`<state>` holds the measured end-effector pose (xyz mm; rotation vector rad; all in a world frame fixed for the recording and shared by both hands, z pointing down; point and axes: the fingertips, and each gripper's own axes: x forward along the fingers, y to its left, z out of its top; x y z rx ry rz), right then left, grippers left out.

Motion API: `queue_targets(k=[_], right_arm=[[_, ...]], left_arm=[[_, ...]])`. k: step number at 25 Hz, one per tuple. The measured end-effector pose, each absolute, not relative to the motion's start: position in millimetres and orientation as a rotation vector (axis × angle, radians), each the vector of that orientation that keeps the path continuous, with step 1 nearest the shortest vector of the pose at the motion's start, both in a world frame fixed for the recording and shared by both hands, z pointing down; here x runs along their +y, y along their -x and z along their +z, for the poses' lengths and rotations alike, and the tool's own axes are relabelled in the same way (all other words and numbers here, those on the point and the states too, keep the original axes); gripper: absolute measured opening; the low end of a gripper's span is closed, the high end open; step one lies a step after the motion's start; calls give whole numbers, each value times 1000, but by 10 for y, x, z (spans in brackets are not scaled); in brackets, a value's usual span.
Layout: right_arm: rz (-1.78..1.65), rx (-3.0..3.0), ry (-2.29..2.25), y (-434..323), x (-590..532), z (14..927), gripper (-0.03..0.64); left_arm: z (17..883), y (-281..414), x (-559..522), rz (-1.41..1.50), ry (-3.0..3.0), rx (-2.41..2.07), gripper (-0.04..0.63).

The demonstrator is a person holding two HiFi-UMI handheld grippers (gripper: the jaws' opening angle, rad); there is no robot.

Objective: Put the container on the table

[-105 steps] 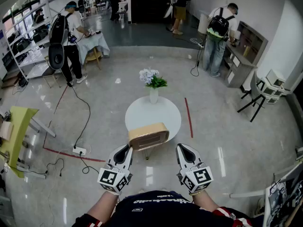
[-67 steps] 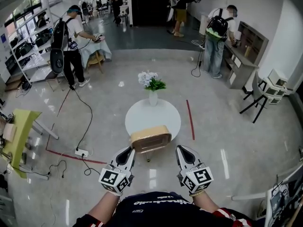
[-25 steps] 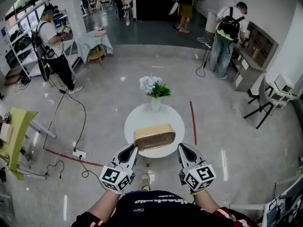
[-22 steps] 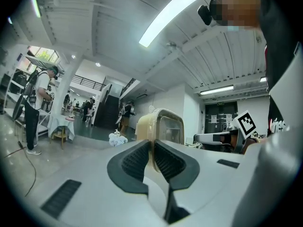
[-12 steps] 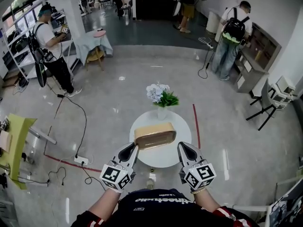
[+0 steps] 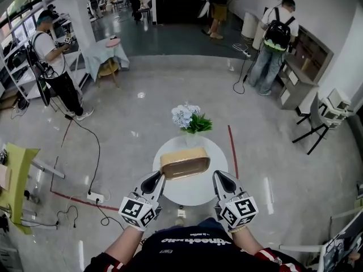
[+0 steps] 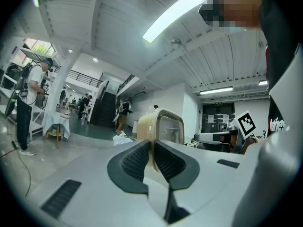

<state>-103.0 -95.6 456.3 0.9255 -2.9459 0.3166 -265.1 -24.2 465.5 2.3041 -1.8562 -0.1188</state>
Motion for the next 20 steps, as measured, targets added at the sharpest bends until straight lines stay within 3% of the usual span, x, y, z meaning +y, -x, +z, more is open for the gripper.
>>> queue_targets(k=[20], right_arm=[[281, -2962, -898, 639, -1753, 4497, 15]], left_arm=[[4688, 2146, -1058, -69, -2301, -1822, 49]])
